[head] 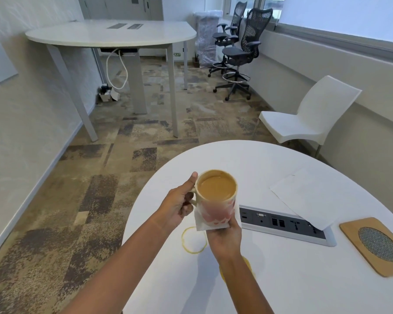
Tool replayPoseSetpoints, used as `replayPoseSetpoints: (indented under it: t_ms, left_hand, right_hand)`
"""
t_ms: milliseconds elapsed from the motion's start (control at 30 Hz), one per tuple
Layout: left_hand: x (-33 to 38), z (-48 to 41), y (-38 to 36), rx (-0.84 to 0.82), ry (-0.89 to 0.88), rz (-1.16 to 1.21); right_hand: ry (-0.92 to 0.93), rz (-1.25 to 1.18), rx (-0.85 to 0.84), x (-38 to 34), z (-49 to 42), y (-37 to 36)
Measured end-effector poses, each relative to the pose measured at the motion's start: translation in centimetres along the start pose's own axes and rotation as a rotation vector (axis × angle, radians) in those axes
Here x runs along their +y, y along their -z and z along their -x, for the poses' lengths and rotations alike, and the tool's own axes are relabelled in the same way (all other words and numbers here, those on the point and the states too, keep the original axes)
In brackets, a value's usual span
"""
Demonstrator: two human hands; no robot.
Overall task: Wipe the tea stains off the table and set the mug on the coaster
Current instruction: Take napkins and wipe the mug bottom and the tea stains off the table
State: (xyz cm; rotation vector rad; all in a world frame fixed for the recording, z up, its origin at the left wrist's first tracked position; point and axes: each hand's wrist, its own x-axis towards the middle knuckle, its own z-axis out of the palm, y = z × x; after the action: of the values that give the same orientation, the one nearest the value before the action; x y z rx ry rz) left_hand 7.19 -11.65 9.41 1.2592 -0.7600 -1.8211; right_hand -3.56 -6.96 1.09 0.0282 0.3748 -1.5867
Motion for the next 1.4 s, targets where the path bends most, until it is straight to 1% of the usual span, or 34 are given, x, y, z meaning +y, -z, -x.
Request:
replayPoseSetpoints:
  t_ms: [67, 167, 300, 467, 667, 733, 900, 1033, 1233, 1300, 1400]
  left_hand:
    - [0.3, 0.1, -0.8, 0.008, 0.000, 0.016]
    - [0.4, 0.1, -1.4, 0.025, -0.004, 0.033]
    - [0.5, 0.0, -2.0, 0.055, -0.020, 0.039]
    - [0.7, -0.1, -1.9, 0.088, -0.028, 0.033]
    - [0.9, 0.2, -1.0, 0.131, -0.008, 0.045]
    - [0.8, 0.4, -0.8, 0.132, -0.004, 0.050]
    - [0.7, 0.7, -0.7, 0.118, 0.011, 0.015]
    - [0.7, 0.6, -0.6, 0.097, 0.035, 0.030]
    - [1.0, 0.6, -0.6, 0.065, 0.043, -0.006]
    - [1.0, 0.8, -0.7, 0.056, 0.054, -0.019]
    - [1.0, 0.9, -0.7, 0.042, 0.063, -0.029]
  right_hand:
    - [-0.015, -0.121, 0.007, 0.1, -0.3, 0.4]
    - [0.001, -0.141, 0.018, 0.6, -0.7, 0.6]
    - [0.046, -0.037, -0.019, 1.4, 0.2, 0.6]
    - [-0.050, 0.061, 0.023, 1.0, 1.6, 1.0]
    - [-0.160, 0.298, 0.092, -1.8, 2.4, 1.9]
    - [-0.198, 0.358, 0.070, -2.8, 2.5, 2.0]
    - [-0.283, 0.456, -0.048, -5.6, 3.5, 1.1]
    - [-0.253, 0.538, -0.016, -7.0, 3.5, 0.5]
    - [-0.118, 0.627, 0.009, -7.9, 2.5, 0.1]
    - [-0.101, 0.607, 0.018, -7.6, 2.1, 0.1]
    - [-0.087, 0.500, 0.056, -6.8, 1.2, 0.5]
